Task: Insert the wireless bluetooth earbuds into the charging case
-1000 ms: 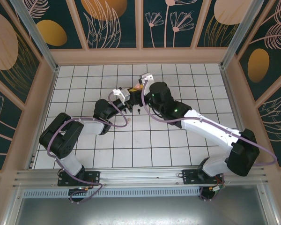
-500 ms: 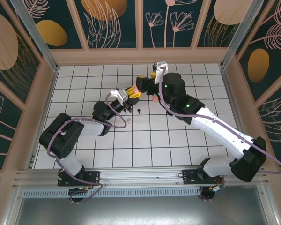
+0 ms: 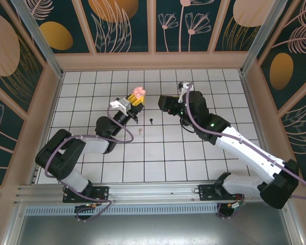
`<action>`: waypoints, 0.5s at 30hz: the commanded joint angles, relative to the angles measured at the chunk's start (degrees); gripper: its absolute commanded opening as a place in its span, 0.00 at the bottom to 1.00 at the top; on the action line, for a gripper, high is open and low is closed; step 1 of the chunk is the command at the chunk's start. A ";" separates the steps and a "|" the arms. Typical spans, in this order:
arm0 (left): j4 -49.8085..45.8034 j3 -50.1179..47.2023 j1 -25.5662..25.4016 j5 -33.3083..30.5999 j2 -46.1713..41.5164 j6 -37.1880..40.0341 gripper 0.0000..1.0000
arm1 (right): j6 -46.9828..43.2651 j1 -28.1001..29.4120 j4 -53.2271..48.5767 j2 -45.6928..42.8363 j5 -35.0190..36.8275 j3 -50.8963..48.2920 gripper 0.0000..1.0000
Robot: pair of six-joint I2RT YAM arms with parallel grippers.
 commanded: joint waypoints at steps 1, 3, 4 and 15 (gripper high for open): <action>0.18 -2.62 1.21 -6.46 -3.98 -0.02 0.00 | 6.82 0.33 -3.36 3.75 -1.87 -2.24 0.66; -0.91 -3.92 2.15 -7.67 -6.17 -0.78 0.00 | 9.38 1.50 -4.62 7.44 -1.83 -2.06 0.65; -1.64 -4.40 2.55 -8.27 -7.01 -1.07 0.00 | 9.80 2.13 -4.68 9.19 -2.30 -1.77 0.65; -3.44 -9.13 6.28 -13.01 -13.96 -3.21 0.00 | 8.57 7.07 -12.77 33.17 -4.86 11.87 0.61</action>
